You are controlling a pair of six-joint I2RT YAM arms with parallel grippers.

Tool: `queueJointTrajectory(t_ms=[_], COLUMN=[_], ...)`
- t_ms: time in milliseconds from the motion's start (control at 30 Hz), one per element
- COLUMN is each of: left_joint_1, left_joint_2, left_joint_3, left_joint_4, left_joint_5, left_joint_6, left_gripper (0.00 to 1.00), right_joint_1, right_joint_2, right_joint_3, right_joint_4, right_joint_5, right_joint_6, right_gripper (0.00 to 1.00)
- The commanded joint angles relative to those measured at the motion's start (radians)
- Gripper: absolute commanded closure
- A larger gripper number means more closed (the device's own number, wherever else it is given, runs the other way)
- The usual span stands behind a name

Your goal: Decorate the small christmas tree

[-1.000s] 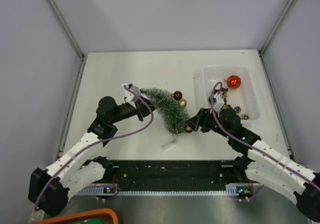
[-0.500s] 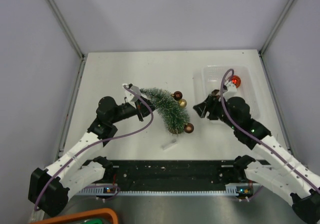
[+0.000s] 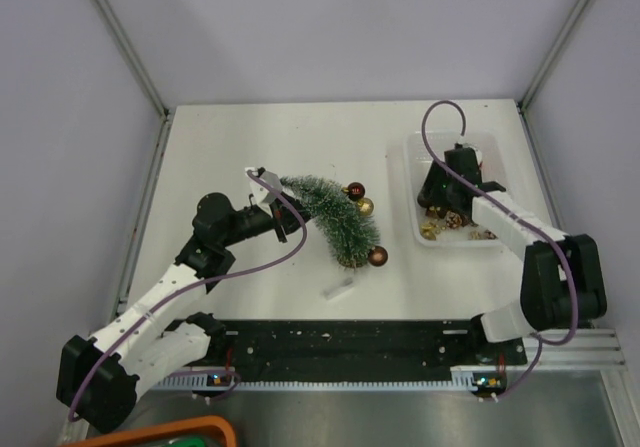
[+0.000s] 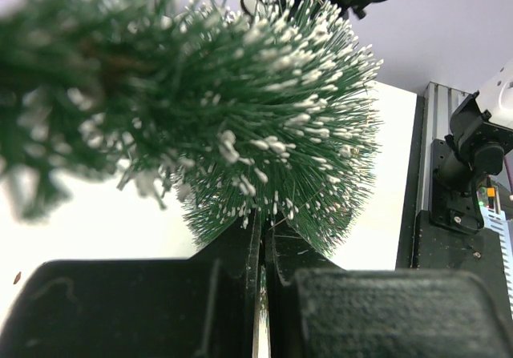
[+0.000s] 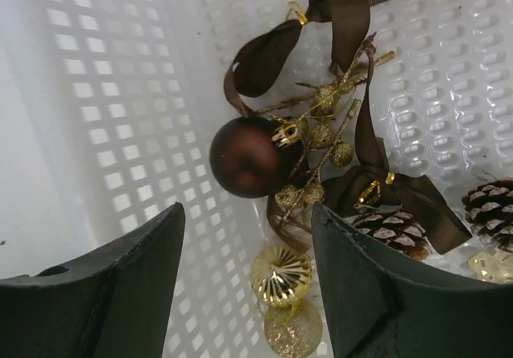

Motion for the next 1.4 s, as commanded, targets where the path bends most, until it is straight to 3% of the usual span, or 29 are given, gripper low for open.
queueJointTrajectory(t_ms=[0, 467, 600, 933, 1167, 1367], left_joint_1=[-0.003, 0.003, 0.003, 0.002, 0.002, 0.002], left_joint_2=[-0.003, -0.01, -0.015, -0.012, -0.016, -0.029], left_joint_3=[-0.004, -0.004, -0.006, -0.007, -0.009, -0.024], left_joint_4=[0.011, 0.011, 0.008, 0.005, 0.005, 0.013], left_joint_5=[0.023, 0.014, 0.015, 0.014, 0.014, 0.012], left_joint_6=[-0.014, -0.014, -0.016, -0.017, -0.016, -0.019], left_gripper=[1.0, 1.0, 1.0, 1.0, 1.0, 1.0], right_joint_1=[-0.002, -0.002, 0.001, 0.004, 0.004, 0.004], right_joint_2=[0.074, 0.234, 0.234, 0.11, -0.085, -0.085], right_joint_3=[0.04, 0.072, 0.067, 0.013, -0.019, -0.027], right_joint_4=[0.063, 0.154, 0.167, 0.19, 0.126, 0.082], right_joint_5=[0.006, -0.006, -0.011, -0.001, -0.018, 0.023], right_joint_6=[-0.003, 0.02, 0.022, 0.019, 0.011, 0.008], right_gripper=[0.37, 0.44, 0.5, 0.71, 0.71, 0.68])
